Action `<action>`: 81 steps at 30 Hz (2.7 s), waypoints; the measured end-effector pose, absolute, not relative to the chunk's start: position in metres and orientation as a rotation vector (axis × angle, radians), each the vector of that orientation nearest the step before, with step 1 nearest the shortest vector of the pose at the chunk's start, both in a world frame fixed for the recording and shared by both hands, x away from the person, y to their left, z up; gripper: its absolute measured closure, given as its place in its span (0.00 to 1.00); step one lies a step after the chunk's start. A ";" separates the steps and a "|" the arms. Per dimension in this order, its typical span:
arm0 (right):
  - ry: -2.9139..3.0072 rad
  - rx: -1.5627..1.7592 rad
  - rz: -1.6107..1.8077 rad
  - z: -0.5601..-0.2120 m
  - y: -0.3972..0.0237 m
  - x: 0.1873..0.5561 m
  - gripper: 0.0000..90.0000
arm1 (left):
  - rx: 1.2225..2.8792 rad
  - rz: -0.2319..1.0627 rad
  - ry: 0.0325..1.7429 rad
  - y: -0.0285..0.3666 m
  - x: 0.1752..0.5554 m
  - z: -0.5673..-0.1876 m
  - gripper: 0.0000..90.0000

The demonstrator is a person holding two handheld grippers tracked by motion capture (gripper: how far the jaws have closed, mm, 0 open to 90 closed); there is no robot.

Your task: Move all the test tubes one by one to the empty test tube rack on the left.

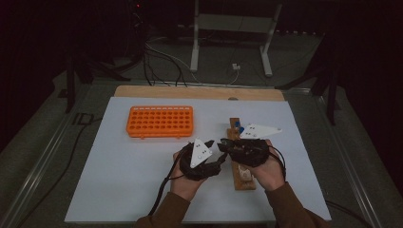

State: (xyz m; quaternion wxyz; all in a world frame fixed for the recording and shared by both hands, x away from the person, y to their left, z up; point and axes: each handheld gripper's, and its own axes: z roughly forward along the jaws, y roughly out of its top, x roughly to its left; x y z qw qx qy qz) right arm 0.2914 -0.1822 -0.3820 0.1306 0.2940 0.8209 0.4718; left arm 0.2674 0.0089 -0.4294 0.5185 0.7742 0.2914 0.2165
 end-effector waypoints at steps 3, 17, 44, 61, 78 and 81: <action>2.382 0.853 1.378 -0.382 -0.182 0.291 0.85 | 1.862 0.516 0.690 0.007 0.267 -0.430 0.63; 2.386 0.862 1.389 -0.383 -0.181 0.292 0.83 | 1.854 0.498 0.689 0.008 0.268 -0.430 0.84; 2.135 1.036 1.407 -0.407 -0.240 0.282 0.08 | 1.798 0.514 0.776 0.037 0.300 -0.431 0.84; 2.077 1.068 1.362 -0.427 -0.266 0.269 0.00 | 1.774 0.561 0.816 0.059 0.330 -0.432 0.84; 2.050 1.112 1.411 -0.432 -0.276 0.264 0.00 | 1.766 0.624 0.908 0.074 0.367 -0.438 0.84; 2.042 1.112 1.419 -0.430 -0.277 0.263 0.00 | 1.763 0.626 0.929 0.073 0.373 -0.444 0.84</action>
